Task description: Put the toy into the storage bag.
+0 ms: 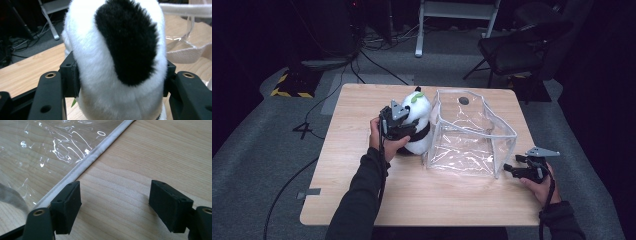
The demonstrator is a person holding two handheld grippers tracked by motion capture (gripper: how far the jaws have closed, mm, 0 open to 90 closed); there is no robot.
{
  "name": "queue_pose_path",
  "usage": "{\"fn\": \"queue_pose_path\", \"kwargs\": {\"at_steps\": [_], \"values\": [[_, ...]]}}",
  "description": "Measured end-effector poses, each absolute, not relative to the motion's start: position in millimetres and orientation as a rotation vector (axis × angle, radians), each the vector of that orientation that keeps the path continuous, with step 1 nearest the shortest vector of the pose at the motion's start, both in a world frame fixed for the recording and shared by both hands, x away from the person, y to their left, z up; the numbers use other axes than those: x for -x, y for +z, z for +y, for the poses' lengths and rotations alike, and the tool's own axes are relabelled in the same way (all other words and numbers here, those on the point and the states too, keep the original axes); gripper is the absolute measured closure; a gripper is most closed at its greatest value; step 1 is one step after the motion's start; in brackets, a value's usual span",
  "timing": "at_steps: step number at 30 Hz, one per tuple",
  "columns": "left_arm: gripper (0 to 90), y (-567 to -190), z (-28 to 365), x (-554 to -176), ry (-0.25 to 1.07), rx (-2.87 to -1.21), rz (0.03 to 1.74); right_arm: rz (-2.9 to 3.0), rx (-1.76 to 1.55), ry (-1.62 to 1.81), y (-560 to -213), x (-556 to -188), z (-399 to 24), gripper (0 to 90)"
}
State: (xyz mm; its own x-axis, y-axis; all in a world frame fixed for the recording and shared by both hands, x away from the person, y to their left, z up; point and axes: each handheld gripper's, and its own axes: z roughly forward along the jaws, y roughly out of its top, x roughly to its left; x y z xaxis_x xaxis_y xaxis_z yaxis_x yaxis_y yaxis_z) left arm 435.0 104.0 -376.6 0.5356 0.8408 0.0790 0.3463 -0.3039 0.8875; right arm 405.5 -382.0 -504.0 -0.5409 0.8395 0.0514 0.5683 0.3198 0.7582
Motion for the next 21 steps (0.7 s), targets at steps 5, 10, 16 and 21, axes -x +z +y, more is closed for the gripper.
{"fn": "queue_pose_path", "kwargs": {"at_steps": [5, 10, 16, 21], "values": [[39.1, -358.1, 110.9, -430.0, 0.735, -1.848, 0.947, 2.241, -1.259, 1.071, -503.9, -405.7, -382.2, 25.7], [39.0, -337.5, 114.7, -425.8, 0.762, -1.821, 0.913, 2.24, -1.26, 1.075, -504.0, -405.8, -382.4, 25.7], [38.9, -320.5, 122.5, -421.3, 0.772, -1.779, 0.88, 2.281, -1.219, 1.117, -501.0, -404.0, -383.8, 26.3], [38.9, -307.3, 127.5, -419.8, 0.788, -1.757, 0.862, 2.294, -1.181, 1.107, -497.9, -406.2, -381.6, 30.9]]}}
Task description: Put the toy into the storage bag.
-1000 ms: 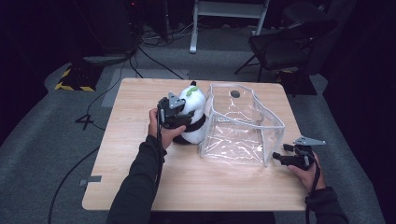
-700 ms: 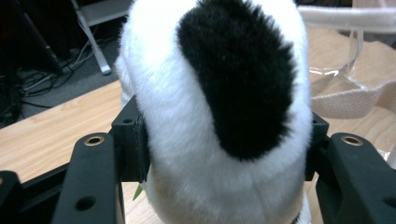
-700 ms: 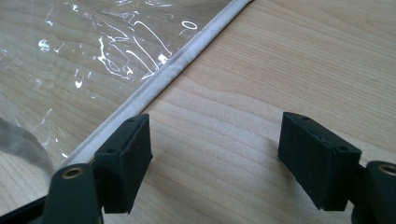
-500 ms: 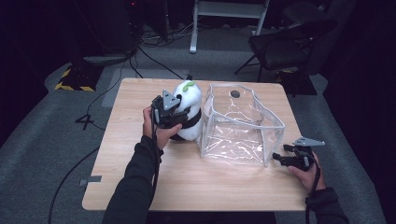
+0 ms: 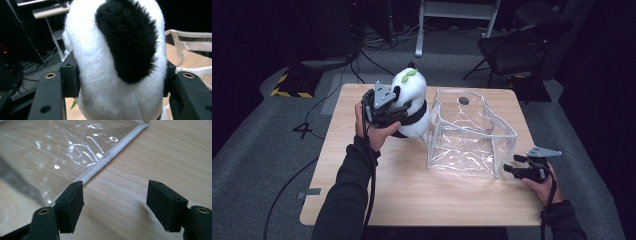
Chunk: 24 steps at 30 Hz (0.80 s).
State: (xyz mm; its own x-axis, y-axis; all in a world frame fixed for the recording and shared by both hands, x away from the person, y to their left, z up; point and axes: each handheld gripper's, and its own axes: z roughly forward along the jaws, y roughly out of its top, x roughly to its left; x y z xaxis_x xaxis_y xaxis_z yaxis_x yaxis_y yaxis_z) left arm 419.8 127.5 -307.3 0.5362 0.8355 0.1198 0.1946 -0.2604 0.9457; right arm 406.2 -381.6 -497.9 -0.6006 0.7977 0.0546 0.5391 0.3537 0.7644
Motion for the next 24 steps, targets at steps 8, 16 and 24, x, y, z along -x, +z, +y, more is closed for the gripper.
{"fn": "queue_pose_path", "kwargs": {"at_steps": [8, 16, 24], "values": [[38.9, -290.3, 127.8, -420.9, 0.811, -1.725, 0.844, 2.287, -1.202, 1.073, -500.0, -425.7, -369.5, 35.1], [38.8, -275.8, 126.8, -421.6, 0.815, -1.69, 0.826, 2.323, -1.156, 1.106, -495.7, -435.0, -348.8, 36.7], [38.5, -258.7, 116.1, -425.7, 0.815, -1.657, 0.78, 2.292, -1.178, 1.111, -490.2, -442.5, -335.7, 39.2]]}}
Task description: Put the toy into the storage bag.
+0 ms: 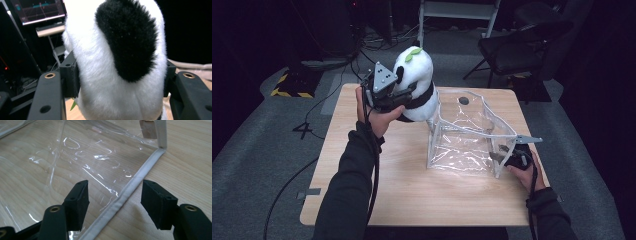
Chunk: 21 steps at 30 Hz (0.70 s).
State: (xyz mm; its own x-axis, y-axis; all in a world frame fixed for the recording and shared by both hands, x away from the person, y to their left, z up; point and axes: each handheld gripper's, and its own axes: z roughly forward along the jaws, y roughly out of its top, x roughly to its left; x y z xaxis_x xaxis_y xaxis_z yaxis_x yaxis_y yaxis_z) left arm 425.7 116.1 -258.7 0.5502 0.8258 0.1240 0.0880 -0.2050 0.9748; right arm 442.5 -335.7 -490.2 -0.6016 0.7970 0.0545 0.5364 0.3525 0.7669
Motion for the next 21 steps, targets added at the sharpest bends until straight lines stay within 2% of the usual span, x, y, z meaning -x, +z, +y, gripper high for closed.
{"fn": "queue_pose_path", "kwargs": {"at_steps": [15, 21], "values": [[38.2, -211.4, 82.0, -415.2, 0.832, -1.631, 0.656, 2.287, -1.186, 1.145, -490.3, -448.8, -324.7, 42.1], [38.2, -204.9, 58.1, -413.8, 0.786, -1.634, 0.598, 2.286, -1.182, 1.139, -490.0, -447.9, -321.2, 41.9]]}}
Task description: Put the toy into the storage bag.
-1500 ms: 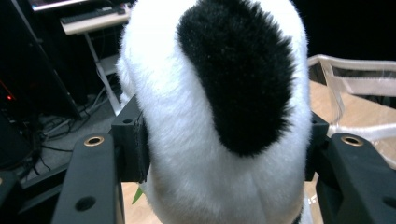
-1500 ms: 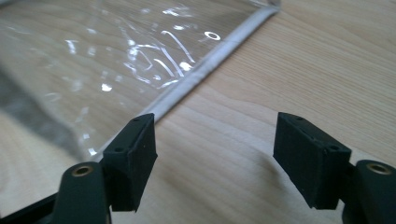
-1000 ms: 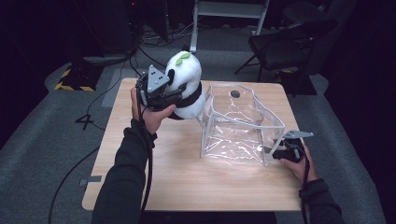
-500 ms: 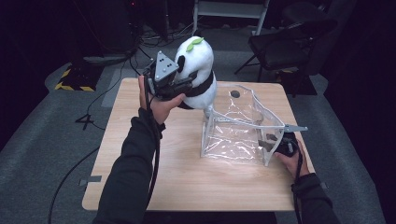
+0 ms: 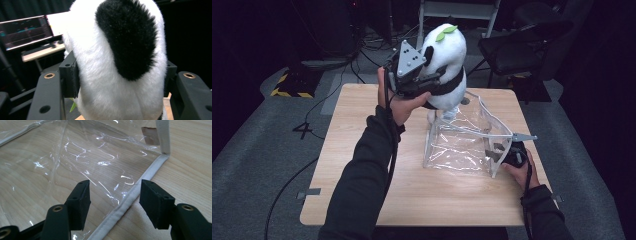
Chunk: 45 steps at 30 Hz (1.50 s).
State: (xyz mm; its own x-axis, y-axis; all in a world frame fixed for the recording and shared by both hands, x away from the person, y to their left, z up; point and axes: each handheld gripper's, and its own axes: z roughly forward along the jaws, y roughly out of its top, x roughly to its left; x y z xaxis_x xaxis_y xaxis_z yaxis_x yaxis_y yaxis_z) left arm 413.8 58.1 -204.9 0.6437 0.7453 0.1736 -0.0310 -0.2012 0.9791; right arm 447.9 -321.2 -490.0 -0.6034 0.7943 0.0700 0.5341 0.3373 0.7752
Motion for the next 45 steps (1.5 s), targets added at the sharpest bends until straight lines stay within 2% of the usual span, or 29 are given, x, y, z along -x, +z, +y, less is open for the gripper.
{"fn": "queue_pose_path", "kwargs": {"at_steps": [5, 11, 16, 22, 36, 45], "values": [[38.0, -218.9, 35.8, -418.0, 0.733, -1.67, 0.577, 2.278, -1.199, 1.161, -490.3, -447.1, -324.8, 36.3], [37.6, -240.7, 13.0, -426.2, 0.664, -1.686, 0.57, 2.251, -1.188, 1.165, -488.2, -441.1, -333.4, 36.1], [37.3, -235.8, -2.1, -420.8, 0.671, -1.698, 0.528, 2.247, -1.199, 1.172, -489.3, -436.4, -340.3, 35.9], [37.2, -230.7, -9.7, -415.8, 0.623, -1.712, 0.49, 2.256, -1.203, 1.194, -490.0, -434.7, -344.3, 35.3], [36.0, -279.2, -23.4, -434.2, 0.565, -1.842, 0.563, 2.284, -1.23, 1.186, -495.4, -436.0, -345.7, 34.2], [33.1, -301.0, -32.0, -442.3, 0.512, -1.989, 0.586, 2.31, -1.248, 1.159, -499.6, -437.1, -346.3, 33.4]]}}
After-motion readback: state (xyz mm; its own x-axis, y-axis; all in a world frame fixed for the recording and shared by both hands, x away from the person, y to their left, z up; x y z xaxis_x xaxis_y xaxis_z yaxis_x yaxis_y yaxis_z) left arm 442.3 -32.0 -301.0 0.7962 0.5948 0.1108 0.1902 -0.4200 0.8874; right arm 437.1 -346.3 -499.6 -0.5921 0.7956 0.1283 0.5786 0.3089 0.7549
